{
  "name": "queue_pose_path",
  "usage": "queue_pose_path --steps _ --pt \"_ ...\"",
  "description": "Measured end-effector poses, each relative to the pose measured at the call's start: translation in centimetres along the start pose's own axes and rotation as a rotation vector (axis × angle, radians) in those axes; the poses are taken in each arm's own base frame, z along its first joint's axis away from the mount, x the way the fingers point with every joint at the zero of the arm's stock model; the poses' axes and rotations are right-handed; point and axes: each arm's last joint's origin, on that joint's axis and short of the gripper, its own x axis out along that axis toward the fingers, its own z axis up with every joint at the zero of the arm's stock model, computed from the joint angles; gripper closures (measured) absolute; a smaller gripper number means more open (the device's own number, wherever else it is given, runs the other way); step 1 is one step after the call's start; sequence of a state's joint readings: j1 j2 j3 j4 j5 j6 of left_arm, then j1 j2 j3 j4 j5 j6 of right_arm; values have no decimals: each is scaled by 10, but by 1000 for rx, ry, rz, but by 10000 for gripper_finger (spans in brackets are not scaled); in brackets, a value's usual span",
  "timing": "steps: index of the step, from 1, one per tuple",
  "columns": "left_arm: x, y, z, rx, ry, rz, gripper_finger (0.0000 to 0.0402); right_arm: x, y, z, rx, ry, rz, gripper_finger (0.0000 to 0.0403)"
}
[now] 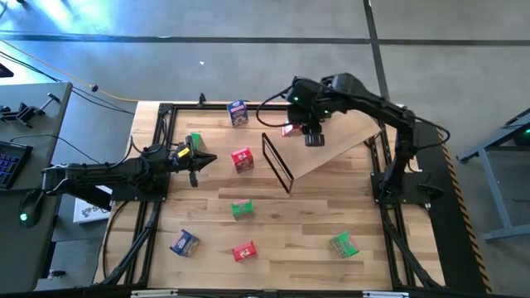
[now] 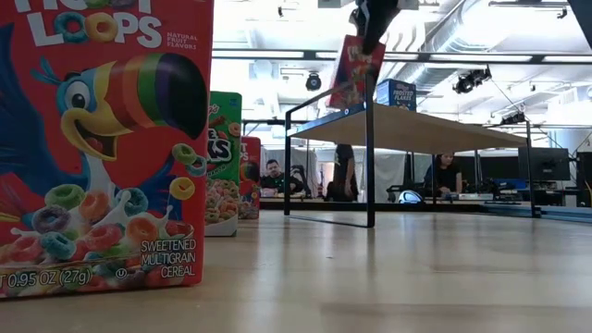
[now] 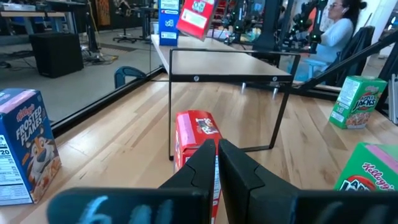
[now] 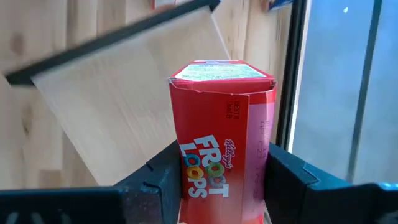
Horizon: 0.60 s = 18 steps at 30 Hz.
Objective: Stack cereal on shelf
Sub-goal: Put the middle right red cereal box on the shelf
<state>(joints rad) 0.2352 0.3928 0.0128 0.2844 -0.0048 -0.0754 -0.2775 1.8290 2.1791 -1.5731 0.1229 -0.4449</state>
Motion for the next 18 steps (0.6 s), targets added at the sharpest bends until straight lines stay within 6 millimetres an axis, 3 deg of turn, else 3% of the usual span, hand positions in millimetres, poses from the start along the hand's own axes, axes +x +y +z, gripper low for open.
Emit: queue_pose_path --steps 18 --pt "0 0 0 1 -4 -1 390 2 -4 -2 6 33 -52 242"
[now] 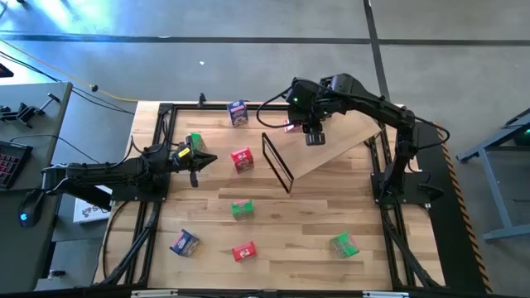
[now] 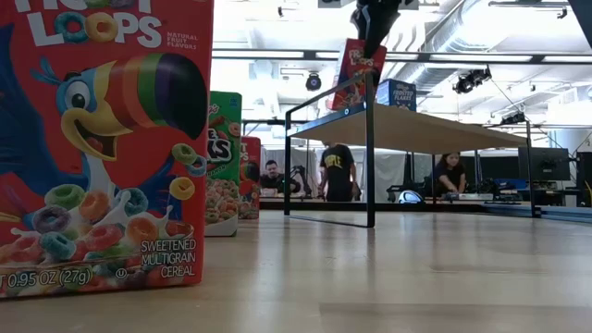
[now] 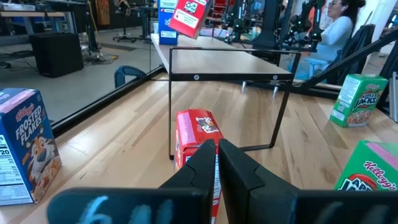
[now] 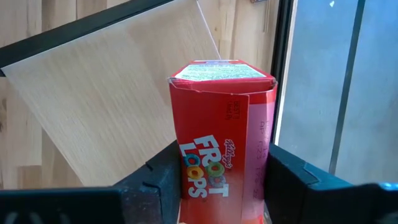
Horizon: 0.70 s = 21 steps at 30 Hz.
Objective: Stack cereal on shelf
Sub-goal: Put the middle right red cereal box on the shelf
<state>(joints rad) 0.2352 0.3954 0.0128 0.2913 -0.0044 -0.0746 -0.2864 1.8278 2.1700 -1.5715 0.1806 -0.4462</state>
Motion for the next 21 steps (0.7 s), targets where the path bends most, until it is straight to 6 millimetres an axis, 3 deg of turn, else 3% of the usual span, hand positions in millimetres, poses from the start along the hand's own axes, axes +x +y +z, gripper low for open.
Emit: queue_pose_path --steps 8,16,21 --pt "0 0 6 -15 -33 -3 390 6 -2 2 62 2 32 207" --pt "0 -1 11 -38 -50 -6 390 7 -4 1 25 21 -6 205" --pt "0 -1 17 -64 -118 -14 390 -8 2 6 3 -5 -80 204"
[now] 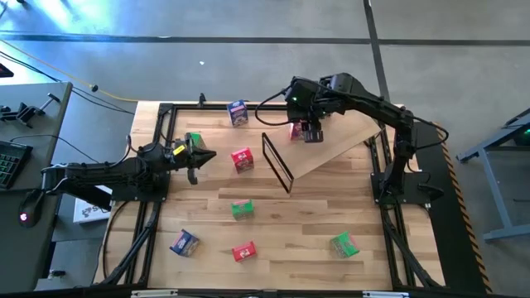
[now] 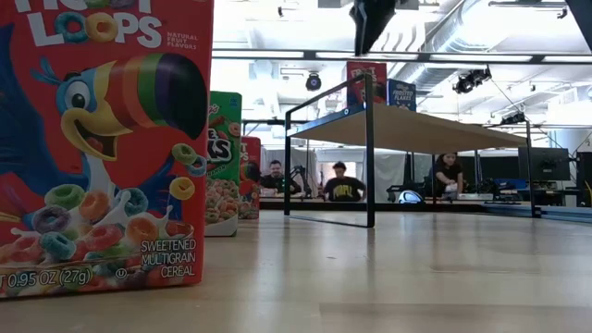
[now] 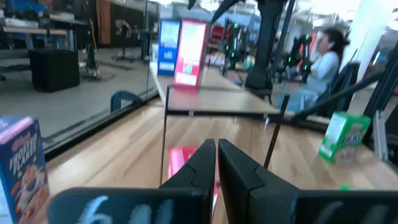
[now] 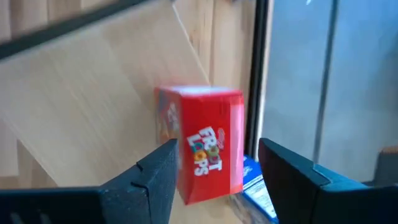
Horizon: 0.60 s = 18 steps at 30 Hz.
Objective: Stack cereal on shelf
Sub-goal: Put the middle right red cereal box on the shelf
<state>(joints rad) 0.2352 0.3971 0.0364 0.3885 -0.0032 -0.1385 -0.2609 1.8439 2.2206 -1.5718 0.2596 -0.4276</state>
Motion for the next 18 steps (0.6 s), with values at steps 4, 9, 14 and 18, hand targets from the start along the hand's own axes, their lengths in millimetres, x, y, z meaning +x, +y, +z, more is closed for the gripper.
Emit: queue_pose_path --steps 4,9,14,18 --pt "2 -2 11 -22 -39 -6 390 -27 6 5 23 -99 -40 230" --pt "15 -2 27 -16 -15 8 400 -58 10 -8 148 -204 -9 322" --pt "32 3 34 24 47 -4 401 -50 27 -29 233 -181 10 390" --pt "43 11 36 19 16 -43 401 -29 55 -43 272 -342 8 393"
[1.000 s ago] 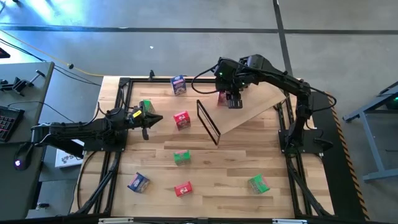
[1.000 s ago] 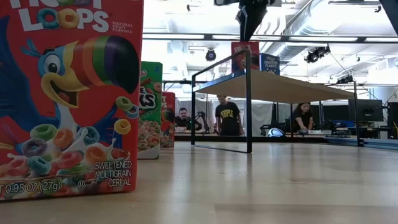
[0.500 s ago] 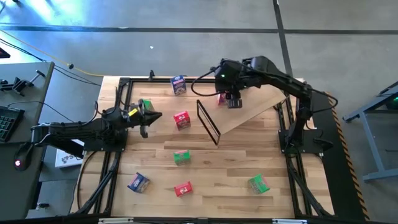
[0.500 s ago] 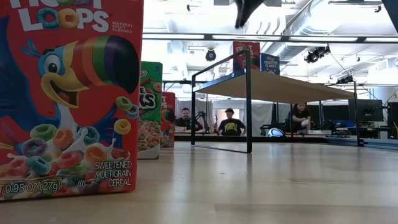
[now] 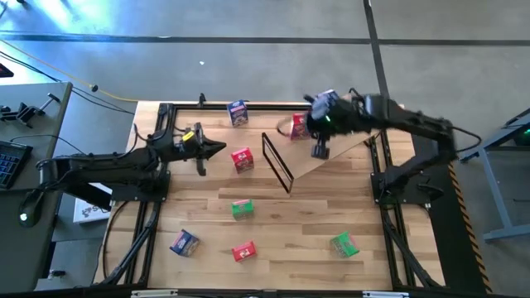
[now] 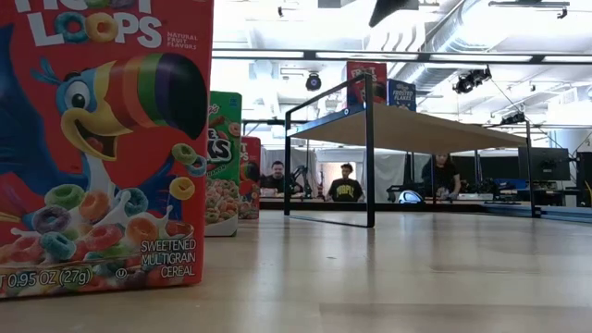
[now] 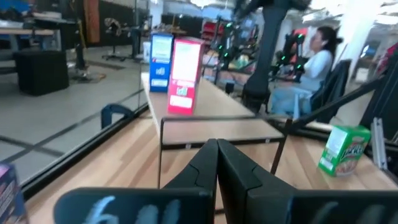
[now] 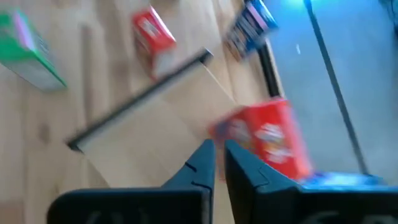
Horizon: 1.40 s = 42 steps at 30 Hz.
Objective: Stack cereal on shelf
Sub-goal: Put the middle right red cereal box on the shelf
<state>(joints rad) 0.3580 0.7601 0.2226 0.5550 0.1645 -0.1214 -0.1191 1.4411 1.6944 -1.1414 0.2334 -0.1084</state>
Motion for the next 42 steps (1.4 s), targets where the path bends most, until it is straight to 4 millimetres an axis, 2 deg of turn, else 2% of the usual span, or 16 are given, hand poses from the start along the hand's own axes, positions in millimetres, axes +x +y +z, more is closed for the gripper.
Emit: queue_pose_path --steps 3,6,9,13,15,19,30,38,42 --pt "5 6 0 -19 -24 -11 401 18 17 -28 63 -150 9 399" --pt "11 13 -3 -50 0 7 402 48 34 -56 144 -285 -16 398" --pt "19 17 -3 -62 24 22 401 83 47 -83 199 -341 -23 402" --pt "32 21 -2 -59 56 28 401 110 47 -106 293 -442 -51 402" --pt "39 22 0 -56 61 28 401 119 44 -116 323 -429 -74 402" --pt "50 24 4 -50 68 29 401 125 33 -126 375 -372 -134 402" --pt "82 32 11 -21 98 32 401 129 11 -133 416 -323 -221 403" --pt "122 40 21 -9 109 -56 401 130 4 -135 432 -317 -248 403" --pt "144 42 22 -11 117 -105 401 120 3 -133 423 -353 -224 403"
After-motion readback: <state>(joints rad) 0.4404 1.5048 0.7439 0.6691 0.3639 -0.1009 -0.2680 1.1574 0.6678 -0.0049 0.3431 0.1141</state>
